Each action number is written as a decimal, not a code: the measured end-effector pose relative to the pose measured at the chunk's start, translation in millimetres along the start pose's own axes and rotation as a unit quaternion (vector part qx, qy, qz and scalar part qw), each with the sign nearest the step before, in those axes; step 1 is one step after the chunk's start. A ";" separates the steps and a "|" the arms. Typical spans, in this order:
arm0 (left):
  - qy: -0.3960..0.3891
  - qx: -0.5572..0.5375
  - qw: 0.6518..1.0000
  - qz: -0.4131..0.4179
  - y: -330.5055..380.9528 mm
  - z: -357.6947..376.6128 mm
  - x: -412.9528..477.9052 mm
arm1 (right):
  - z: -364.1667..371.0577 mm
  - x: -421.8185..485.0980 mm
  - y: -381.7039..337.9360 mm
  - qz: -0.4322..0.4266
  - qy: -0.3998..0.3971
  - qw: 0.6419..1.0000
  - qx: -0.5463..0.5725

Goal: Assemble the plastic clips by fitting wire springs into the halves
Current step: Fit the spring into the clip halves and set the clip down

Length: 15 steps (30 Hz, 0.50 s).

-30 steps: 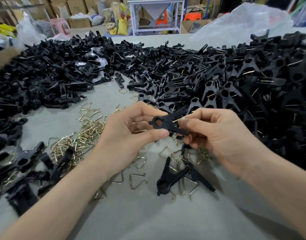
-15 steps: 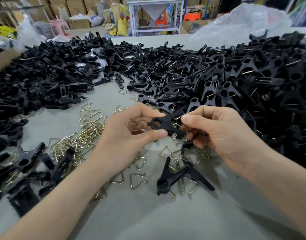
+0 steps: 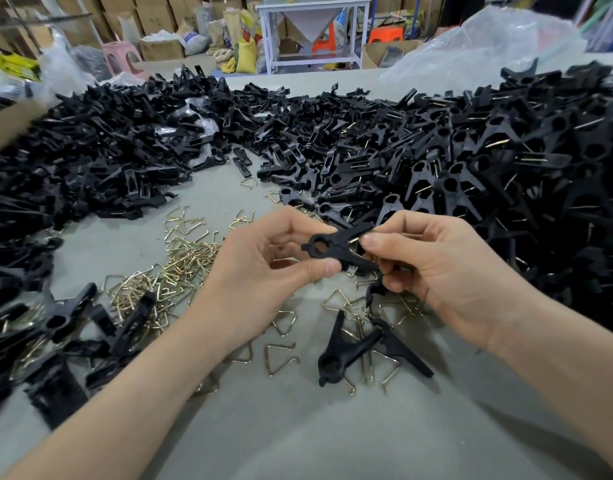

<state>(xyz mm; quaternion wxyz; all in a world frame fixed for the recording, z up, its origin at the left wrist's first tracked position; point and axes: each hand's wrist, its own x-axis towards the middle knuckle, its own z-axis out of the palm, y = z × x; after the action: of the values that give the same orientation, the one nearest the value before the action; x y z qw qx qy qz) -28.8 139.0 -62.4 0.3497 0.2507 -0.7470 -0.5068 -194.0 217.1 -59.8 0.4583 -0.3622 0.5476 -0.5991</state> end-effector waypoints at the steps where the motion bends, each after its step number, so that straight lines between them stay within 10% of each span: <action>1: 0.001 -0.003 1.000 0.001 0.2 0.5 0.0 | 0.0 -0.3 -1.1 0.004 -0.010 1.000 0.011; 9: 0.010 -0.076 0.996 0.034 4.3 3.1 0.2 | 1.3 -4.4 1.0 0.117 -0.213 0.931 0.272; 15: -0.009 -0.045 0.998 0.053 3.9 5.3 -0.9 | 4.6 -6.9 2.1 0.121 -0.218 0.930 0.268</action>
<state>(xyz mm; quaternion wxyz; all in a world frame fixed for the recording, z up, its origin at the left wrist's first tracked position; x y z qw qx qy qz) -32.4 144.1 -60.3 0.3804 0.1903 -0.7386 -0.5231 -187.1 222.2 -60.8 0.7156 -0.2785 0.2925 -0.5700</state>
